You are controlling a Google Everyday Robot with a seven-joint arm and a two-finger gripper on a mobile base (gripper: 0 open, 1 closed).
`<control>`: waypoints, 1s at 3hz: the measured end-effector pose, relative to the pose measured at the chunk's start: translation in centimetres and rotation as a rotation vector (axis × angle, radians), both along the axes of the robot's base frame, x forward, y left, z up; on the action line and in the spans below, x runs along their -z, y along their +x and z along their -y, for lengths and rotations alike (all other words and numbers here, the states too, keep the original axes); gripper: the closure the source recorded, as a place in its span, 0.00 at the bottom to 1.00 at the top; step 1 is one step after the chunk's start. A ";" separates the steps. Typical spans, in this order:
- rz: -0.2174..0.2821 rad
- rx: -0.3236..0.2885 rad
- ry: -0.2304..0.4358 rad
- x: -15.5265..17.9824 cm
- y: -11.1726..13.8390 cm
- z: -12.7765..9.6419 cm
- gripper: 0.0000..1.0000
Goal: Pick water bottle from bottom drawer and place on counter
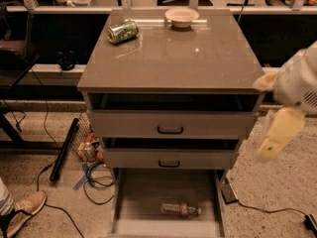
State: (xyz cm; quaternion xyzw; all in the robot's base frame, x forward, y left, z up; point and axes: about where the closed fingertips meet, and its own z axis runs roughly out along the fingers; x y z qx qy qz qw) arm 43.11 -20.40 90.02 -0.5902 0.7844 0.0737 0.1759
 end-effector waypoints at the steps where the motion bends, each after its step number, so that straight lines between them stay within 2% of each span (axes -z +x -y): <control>1: -0.059 -0.001 0.162 6.8 -0.9 -2.3 0.00; 2: -0.140 -0.024 0.340 13.5 -1.6 -6.6 0.00; 3: -0.156 -0.025 0.365 14.3 -1.7 -7.4 0.00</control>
Offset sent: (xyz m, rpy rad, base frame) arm -0.0247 0.1234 -0.2193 0.5886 0.2595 0.0551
